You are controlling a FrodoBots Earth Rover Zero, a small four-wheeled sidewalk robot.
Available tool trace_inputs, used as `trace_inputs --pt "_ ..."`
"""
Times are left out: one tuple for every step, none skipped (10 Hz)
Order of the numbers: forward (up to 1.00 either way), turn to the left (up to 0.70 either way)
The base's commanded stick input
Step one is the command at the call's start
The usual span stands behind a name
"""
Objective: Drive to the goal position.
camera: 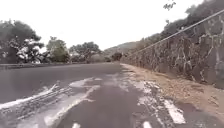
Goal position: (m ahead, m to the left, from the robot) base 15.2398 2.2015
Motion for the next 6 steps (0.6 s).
trace_inputs --pt "0.70 -0.18" --pt "0.70 0.00" --pt "0.70 -0.10" --pt "0.70 -0.20" --pt "0.70 -0.04" --pt "0.70 -0.12"
